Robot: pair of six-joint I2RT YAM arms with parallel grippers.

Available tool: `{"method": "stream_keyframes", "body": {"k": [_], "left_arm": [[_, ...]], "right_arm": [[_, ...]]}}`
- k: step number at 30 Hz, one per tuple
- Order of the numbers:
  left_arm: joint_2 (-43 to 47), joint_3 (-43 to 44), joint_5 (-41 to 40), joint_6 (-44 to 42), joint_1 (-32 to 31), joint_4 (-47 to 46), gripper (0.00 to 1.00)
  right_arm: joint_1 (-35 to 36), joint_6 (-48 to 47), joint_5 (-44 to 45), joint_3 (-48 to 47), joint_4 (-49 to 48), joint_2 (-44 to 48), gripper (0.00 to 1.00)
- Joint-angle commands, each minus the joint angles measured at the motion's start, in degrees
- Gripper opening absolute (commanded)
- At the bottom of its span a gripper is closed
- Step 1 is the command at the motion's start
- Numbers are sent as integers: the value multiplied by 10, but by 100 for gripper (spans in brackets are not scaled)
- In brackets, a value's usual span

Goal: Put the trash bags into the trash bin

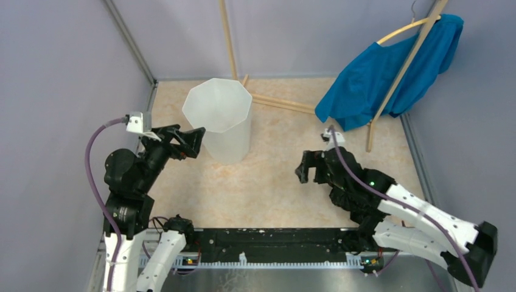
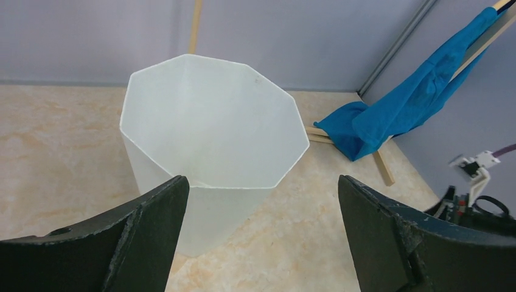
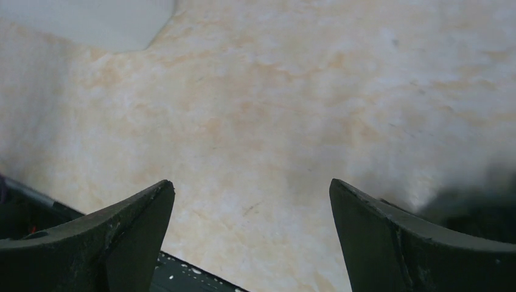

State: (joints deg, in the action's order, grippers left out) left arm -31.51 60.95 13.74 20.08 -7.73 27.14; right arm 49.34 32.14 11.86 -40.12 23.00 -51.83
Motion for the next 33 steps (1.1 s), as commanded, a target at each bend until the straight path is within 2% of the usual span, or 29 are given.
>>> {"method": "stream_keyframes", "body": {"k": [1,6,8,12,14,16,21,26,28,30,31,33], "left_arm": [[-7,-3,14,5,3,-54,99],[1,-13,21,14,3,-61,99],[6,-18,31,21,3,-61,99],[14,-25,40,26,3,-62,99],[14,-18,43,26,3,-57,99],[12,-10,48,24,3,-51,99],[13,3,66,23,3,-40,99],[-1,4,88,25,3,-38,99],[-15,12,103,30,3,-39,99],[-28,19,129,34,3,-40,99],[-33,19,144,38,3,-44,99],[-40,12,172,49,3,-54,99]], "right_arm": [[2,145,176,-59,254,82,99],[1,291,287,-106,404,84,99],[1,337,305,-113,442,59,99],[1,505,352,-125,567,-14,99],[-1,548,365,-121,591,-46,99],[-5,551,372,-107,579,-68,99],[-14,467,320,-36,443,-69,99],[-15,336,248,24,288,-42,99],[-15,231,178,44,198,-25,99],[-15,115,49,71,58,-1,98],[-15,92,-10,82,19,11,96],[-15,68,-52,103,-41,32,86]]}}
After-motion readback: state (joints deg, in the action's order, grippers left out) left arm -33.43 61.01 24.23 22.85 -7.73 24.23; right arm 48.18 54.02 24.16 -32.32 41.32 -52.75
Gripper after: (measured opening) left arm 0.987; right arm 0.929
